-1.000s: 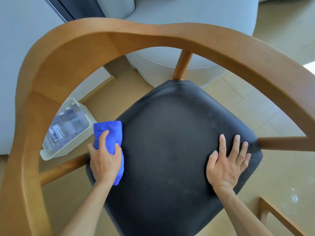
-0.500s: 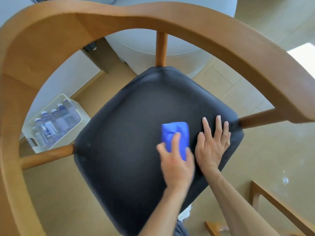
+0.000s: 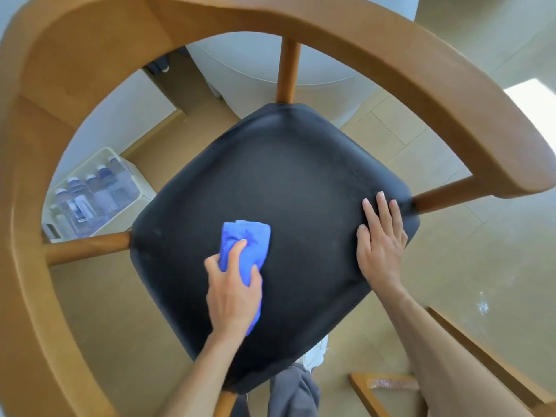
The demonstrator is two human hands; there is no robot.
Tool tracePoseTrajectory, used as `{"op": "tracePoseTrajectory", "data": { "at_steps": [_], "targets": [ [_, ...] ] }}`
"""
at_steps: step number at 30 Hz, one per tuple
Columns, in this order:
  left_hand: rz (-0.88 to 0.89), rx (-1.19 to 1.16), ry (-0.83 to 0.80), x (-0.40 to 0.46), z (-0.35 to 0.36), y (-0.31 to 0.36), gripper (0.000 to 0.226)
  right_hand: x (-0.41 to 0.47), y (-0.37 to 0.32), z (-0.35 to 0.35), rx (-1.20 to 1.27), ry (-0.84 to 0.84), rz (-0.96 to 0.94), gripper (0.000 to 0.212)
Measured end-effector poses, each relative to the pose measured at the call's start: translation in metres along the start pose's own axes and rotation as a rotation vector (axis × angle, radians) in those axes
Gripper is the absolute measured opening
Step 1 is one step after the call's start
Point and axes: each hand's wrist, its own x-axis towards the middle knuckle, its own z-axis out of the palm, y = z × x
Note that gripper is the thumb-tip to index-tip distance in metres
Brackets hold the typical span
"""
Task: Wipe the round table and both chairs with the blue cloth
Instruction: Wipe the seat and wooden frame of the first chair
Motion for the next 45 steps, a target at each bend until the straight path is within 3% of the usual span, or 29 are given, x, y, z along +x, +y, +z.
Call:
{"op": "tracePoseTrajectory", "data": {
  "at_steps": [5,9,15,24,31,37,41,45],
  "targets": [
    [-0.191,-0.051,0.196,0.015,-0.028,-0.053,0.047,-0.003,-0.009,0.009,-0.159,-0.006,0.018,0.054],
    [-0.273,-0.073,0.228,0.014,-0.023,-0.049,0.048,-0.004,-0.017,0.013,-0.221,-0.056,0.015,0.058],
    [-0.258,-0.102,0.214,-0.015,0.000,-0.020,0.049,-0.003,-0.012,0.007,-0.180,-0.107,0.002,0.060],
    [0.092,-0.221,-0.074,-0.097,0.074,0.072,0.060,-0.007,-0.005,-0.019,0.201,-0.180,0.009,0.047],
    [0.015,-0.397,-0.288,-0.097,0.059,0.071,0.043,-0.066,-0.013,-0.033,0.322,-0.238,-0.008,0.055],
    [0.047,-0.491,-0.492,-0.073,0.023,0.049,0.036,-0.125,-0.050,-0.021,0.142,-0.170,0.061,0.056],
    [-0.054,-0.529,-0.607,-0.059,-0.013,0.039,0.039,-0.141,-0.069,-0.009,-0.116,-0.263,0.163,0.087],
    [-0.068,-0.463,-0.569,-0.046,-0.061,0.032,0.036,-0.138,-0.086,-0.002,-0.075,-0.225,0.225,0.078]
  ]
}}
